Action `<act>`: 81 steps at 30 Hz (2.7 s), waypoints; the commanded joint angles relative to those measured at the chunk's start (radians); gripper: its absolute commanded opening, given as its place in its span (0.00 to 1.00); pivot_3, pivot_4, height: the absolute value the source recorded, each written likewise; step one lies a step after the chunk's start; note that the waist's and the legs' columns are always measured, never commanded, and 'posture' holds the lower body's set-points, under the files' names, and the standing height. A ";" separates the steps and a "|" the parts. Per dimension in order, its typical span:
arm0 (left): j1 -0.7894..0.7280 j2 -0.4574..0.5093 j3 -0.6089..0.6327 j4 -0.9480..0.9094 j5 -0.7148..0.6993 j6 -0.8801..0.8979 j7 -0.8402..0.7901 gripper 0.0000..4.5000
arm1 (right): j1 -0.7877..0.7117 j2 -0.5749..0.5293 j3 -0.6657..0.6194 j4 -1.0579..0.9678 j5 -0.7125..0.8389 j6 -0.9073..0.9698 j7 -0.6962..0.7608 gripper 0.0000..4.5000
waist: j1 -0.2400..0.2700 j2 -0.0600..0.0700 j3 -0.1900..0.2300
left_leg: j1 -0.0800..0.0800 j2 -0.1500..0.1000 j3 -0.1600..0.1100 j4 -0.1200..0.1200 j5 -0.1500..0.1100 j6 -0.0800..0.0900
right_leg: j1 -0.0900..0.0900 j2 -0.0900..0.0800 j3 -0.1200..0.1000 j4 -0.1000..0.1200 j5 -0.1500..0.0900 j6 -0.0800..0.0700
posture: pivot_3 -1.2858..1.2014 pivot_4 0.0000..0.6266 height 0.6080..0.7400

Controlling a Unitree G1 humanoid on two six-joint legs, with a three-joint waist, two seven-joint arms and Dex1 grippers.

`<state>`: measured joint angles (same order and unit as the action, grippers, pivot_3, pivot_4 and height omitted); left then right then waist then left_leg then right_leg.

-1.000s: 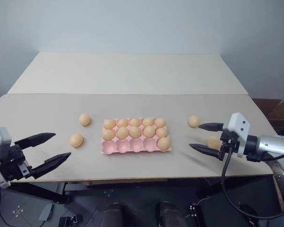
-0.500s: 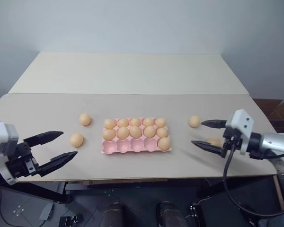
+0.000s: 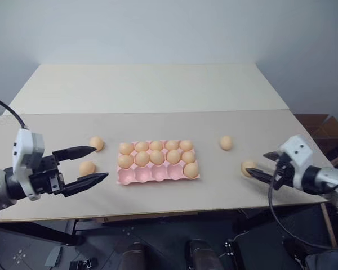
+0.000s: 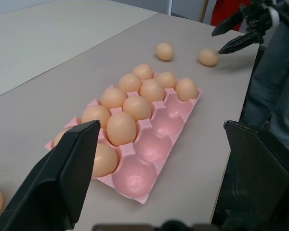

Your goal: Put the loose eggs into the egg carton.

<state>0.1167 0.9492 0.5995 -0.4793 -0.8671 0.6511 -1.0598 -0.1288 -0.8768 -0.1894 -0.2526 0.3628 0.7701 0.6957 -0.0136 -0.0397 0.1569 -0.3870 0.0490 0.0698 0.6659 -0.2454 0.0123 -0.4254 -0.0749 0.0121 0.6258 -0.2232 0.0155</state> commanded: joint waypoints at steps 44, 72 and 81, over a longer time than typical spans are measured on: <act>0.125 -0.033 0.128 -0.052 0.019 -0.039 0.022 1.00 | -0.329 0.203 0.235 -0.316 0.101 0.177 -0.028 1.00 | 0.003 0.000 0.000 | -0.003 0.000 -0.001 -0.002 0.000 0.000 | -0.003 0.000 -0.002 -0.001 0.004 -0.001 | 0.52 0.24 1.00; 0.207 -0.087 0.211 0.020 0.052 -0.049 0.004 1.00 | -0.277 0.146 0.111 0.187 -0.116 -0.141 -0.024 1.00 | -0.003 -0.001 0.000 | 0.002 0.000 0.003 -0.003 0.000 0.000 | -0.001 0.000 0.001 0.000 0.001 -0.003 | 0.52 0.24 1.00; 0.185 -0.083 0.195 0.009 0.054 -0.044 0.009 1.00 | -0.522 0.330 0.222 0.553 -0.254 -0.117 -0.204 1.00 | -0.001 0.000 0.000 | -0.003 0.000 0.002 -0.004 0.000 0.000 | -0.005 0.000 0.000 -0.001 0.005 0.001 | 0.52 0.24 1.00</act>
<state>0.3091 0.8530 0.7826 -0.4449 -0.7957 0.6140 -1.0510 -0.6273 -0.5437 0.0337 0.2745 0.1342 0.6537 0.5168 -0.0146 -0.0401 0.1570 -0.3901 0.0489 0.0718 0.6613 -0.2457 0.0127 -0.4303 -0.0748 0.0124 0.6247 -0.2177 0.0163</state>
